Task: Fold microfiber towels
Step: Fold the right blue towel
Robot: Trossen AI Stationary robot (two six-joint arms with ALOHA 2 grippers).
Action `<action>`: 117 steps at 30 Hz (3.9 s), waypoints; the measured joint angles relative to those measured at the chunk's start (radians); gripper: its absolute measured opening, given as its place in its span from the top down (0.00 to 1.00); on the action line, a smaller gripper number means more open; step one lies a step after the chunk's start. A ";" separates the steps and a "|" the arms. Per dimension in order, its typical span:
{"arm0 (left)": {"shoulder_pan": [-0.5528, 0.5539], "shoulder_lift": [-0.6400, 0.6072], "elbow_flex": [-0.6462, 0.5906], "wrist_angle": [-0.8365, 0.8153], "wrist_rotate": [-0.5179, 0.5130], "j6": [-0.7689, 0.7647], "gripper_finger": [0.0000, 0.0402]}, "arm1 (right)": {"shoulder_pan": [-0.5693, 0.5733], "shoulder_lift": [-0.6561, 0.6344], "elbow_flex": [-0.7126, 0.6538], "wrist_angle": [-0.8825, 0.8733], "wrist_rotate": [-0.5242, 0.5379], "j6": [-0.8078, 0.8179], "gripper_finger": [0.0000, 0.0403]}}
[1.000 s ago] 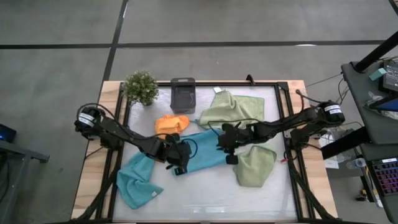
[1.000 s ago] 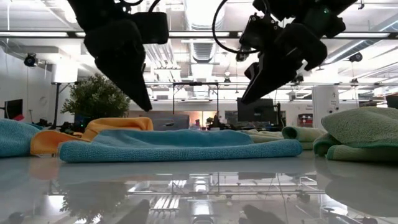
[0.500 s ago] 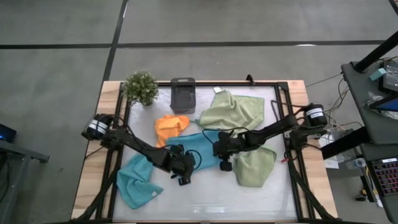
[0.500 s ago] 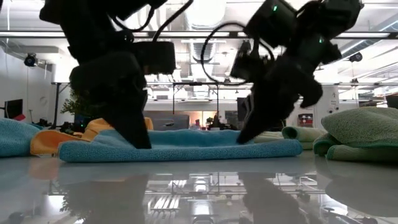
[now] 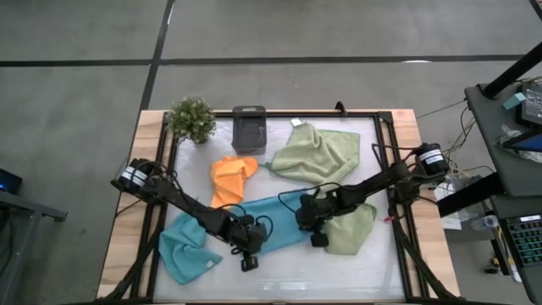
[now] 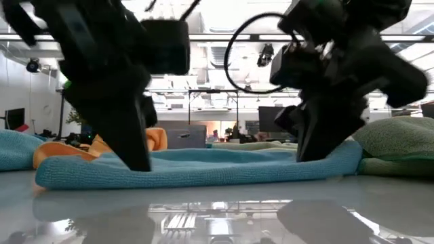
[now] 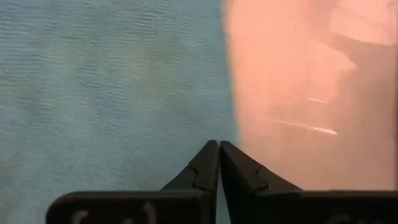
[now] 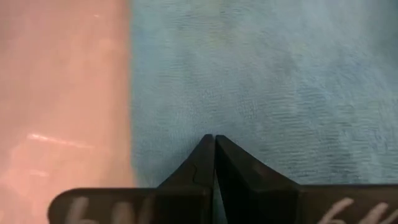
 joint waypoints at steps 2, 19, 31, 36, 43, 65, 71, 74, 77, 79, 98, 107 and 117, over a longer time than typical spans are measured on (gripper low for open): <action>-0.001 -0.019 0.003 -0.001 -0.001 0.007 0.99 | 0.006 -0.022 0.000 -0.007 -0.001 -0.008 0.98; 0.052 -0.101 0.002 -0.124 -0.354 0.191 0.99 | -0.036 -0.148 0.001 0.040 0.171 -0.091 0.98; 0.122 -0.101 -0.070 -0.111 -0.519 0.185 0.99 | -0.115 0.051 0.002 0.338 0.266 -0.067 0.98; 0.126 -0.101 -0.113 -0.068 -0.519 0.165 0.99 | -0.152 0.116 0.002 0.357 0.269 -0.021 0.98; 0.128 -0.101 -0.218 -0.009 -0.519 0.073 0.99 | -0.176 0.150 0.002 0.349 0.272 0.010 0.98; 0.127 -0.193 -0.224 -0.010 -0.517 0.041 0.99 | -0.185 -0.098 0.002 0.028 0.291 0.094 0.98; 0.122 -0.199 -0.210 0.065 -0.516 0.044 0.99 | -0.184 -0.191 0.002 -0.166 0.258 0.214 0.92; 0.116 -0.191 -0.210 0.109 -0.515 0.042 0.99 | -0.182 -0.213 0.002 -0.232 0.220 0.269 0.85; 0.109 -0.190 -0.211 0.141 -0.515 0.040 0.99 | -0.176 -0.219 0.001 -0.270 0.204 0.321 0.77; 0.106 -0.183 -0.211 0.158 -0.515 0.036 0.99 | -0.173 -0.217 0.002 -0.287 0.204 0.350 0.71; 0.107 -0.046 -0.212 0.139 -0.515 -0.021 0.99 | -0.173 -0.113 0.001 -0.301 0.155 0.446 0.37; 0.107 -0.046 -0.212 0.088 -0.521 -0.071 0.99 | -0.173 -0.045 0.003 -0.205 0.155 0.461 0.34; 0.108 -0.046 -0.212 0.089 -0.520 -0.070 0.99 | -0.173 -0.016 0.002 -0.064 0.073 0.453 0.34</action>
